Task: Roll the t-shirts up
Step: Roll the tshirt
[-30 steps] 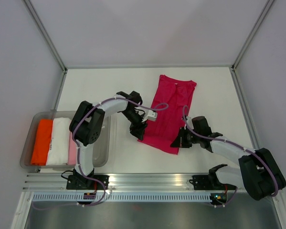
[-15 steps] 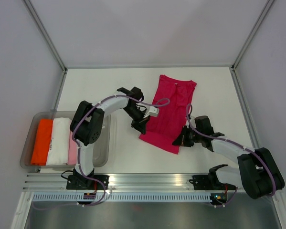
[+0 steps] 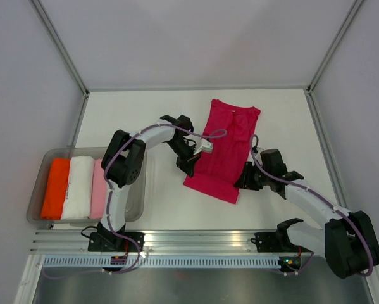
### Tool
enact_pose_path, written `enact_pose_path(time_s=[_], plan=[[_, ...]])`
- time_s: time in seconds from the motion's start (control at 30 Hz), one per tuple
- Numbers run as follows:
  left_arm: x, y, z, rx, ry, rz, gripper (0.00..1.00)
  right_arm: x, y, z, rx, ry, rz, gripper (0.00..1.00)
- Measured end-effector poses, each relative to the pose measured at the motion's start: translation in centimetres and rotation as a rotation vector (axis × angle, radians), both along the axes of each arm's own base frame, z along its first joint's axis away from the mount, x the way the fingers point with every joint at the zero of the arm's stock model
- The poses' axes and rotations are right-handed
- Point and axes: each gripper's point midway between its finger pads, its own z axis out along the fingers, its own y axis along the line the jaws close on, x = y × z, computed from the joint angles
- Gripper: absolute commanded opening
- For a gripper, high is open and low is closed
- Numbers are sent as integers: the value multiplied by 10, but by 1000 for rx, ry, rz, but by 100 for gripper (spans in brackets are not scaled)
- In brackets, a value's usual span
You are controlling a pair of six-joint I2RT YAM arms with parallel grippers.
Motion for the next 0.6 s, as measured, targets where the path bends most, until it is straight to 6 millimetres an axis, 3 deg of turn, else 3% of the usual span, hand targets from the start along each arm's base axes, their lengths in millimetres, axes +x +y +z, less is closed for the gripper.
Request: enact_pose_path(time_s=[0.07, 0.17, 0.2, 0.3, 0.4, 0.47, 0.57, 0.6], plan=[[2, 0, 1, 7, -4, 6, 12, 7, 0, 16, 1, -53, -1, 34], [3, 1, 1, 17, -2, 17, 14, 12, 2, 40, 20, -143, -2, 19], [3, 1, 1, 17, -2, 19, 15, 12, 6, 46, 31, -165, 2, 12], [3, 1, 2, 21, 3, 27, 16, 10, 24, 57, 84, -217, 32, 6], [3, 0, 2, 25, 9, 36, 17, 0, 42, 48, 123, -204, 68, 4], [3, 0, 2, 27, 11, 39, 19, -9, 50, 30, 122, -157, 85, 4], [3, 0, 2, 30, 14, 42, 27, -15, 46, 8, 83, -98, 66, 2], [3, 0, 2, 30, 14, 43, 36, -14, 44, 3, 70, -90, 52, 2]])
